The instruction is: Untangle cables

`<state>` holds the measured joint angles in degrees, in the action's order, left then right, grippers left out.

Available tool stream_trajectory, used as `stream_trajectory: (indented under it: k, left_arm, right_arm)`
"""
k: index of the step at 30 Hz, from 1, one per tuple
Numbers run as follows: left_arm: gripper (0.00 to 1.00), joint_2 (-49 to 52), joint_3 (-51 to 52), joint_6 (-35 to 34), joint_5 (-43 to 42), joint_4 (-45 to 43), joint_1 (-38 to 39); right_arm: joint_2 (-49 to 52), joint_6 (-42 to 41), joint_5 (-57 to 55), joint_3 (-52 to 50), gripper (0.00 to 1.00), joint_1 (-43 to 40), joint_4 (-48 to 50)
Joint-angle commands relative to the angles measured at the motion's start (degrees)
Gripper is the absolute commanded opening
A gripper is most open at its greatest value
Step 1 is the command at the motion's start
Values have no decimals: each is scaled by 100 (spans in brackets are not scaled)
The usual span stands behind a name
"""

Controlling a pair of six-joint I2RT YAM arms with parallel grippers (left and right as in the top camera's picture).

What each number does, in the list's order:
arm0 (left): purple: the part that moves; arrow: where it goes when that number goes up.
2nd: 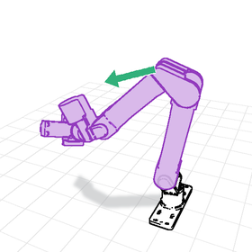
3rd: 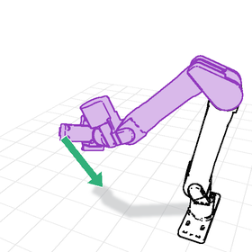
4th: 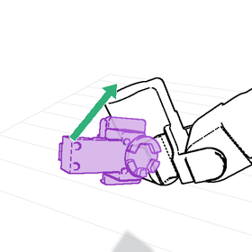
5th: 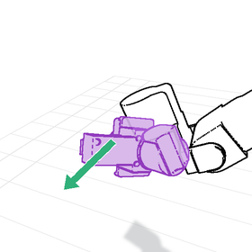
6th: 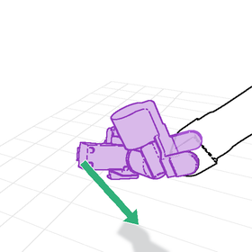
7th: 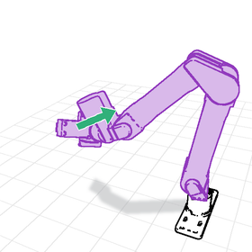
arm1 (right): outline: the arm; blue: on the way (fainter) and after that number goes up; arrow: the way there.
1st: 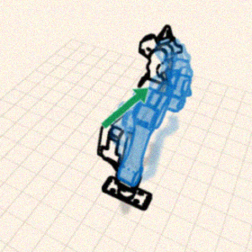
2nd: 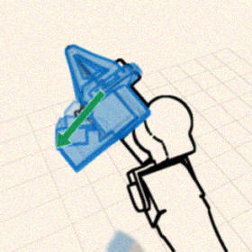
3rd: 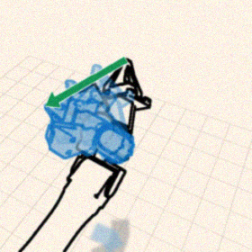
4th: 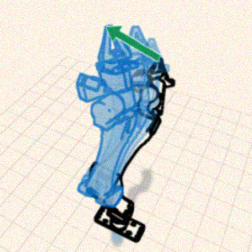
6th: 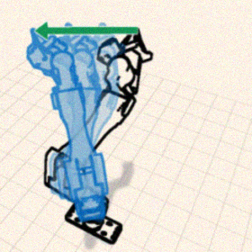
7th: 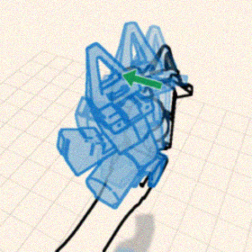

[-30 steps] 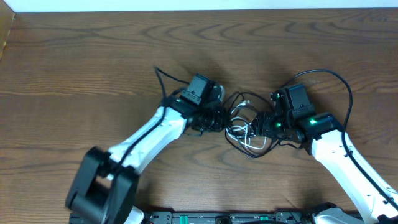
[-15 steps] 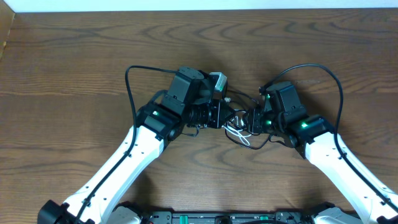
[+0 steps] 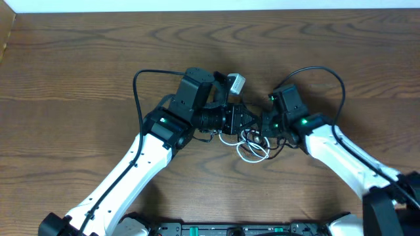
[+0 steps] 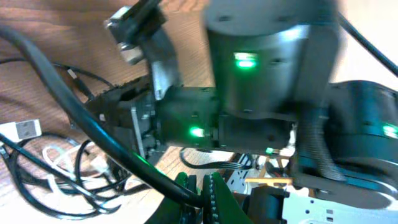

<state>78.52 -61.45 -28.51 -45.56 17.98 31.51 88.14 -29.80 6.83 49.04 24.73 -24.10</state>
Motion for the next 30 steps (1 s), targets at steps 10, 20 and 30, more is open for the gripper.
stream_trajectory:
  k: [10, 20, 30]
  left_arm:
    - [7, -127, -136, 142, 1335, 490, -11]
    - [7, -127, -136, -85, 850, -181, -33]
    - [7, -129, -136, -614, -396, -931, -52]
  right_arm:
    - [-109, 570, 1038, 26, 56, -146, -118]
    - [-422, 826, 1572, 24, 64, -256, -262]
    - [-411, 817, 142, -46, 50, -251, -332]
